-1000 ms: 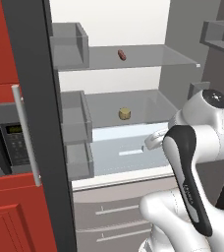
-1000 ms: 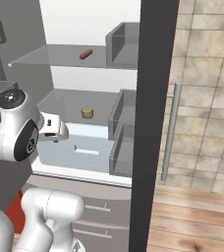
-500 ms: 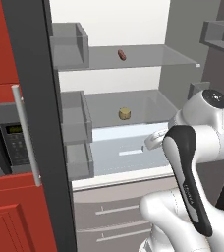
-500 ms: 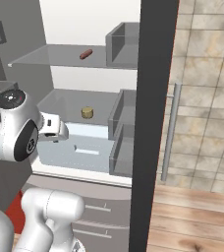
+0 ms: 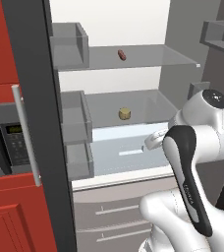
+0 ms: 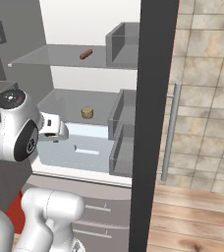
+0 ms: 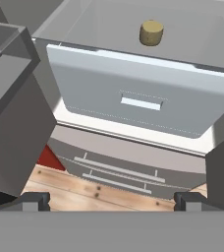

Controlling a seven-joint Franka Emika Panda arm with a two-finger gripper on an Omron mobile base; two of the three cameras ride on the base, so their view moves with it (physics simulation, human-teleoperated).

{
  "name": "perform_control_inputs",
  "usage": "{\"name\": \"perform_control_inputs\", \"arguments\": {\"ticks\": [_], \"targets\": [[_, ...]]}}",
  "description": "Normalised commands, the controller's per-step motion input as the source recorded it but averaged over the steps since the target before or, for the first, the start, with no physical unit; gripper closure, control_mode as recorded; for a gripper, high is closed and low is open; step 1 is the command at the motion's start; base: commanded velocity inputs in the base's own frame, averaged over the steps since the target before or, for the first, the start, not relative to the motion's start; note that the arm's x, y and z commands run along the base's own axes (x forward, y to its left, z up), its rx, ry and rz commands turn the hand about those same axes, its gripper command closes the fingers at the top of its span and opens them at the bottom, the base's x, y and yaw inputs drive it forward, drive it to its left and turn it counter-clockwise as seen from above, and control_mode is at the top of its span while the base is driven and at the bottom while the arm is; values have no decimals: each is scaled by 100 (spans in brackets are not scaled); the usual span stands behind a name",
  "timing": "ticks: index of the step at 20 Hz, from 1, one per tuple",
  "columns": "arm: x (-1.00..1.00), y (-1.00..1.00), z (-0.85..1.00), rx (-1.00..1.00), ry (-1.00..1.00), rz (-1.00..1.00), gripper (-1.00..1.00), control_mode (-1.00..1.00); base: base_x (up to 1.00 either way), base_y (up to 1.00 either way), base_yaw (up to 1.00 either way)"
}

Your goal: Retrieve the sausage and cheese from the fridge and place them on the cutting board on the counter.

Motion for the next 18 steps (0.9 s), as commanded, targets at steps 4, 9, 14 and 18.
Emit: {"name": "perform_control_inputs", "arguments": {"ticks": [4, 9, 14, 18], "targets": [[1, 0, -3, 0, 0, 0, -100, -100, 0, 0, 0], [57, 7, 14, 1, 0, 0, -100, -100, 0, 0, 0], [65, 0, 60, 1, 0, -2, -100, -100, 0, 0, 0], [58, 0, 50, 0, 3, -4, -100, -100, 0, 0, 0]]}}
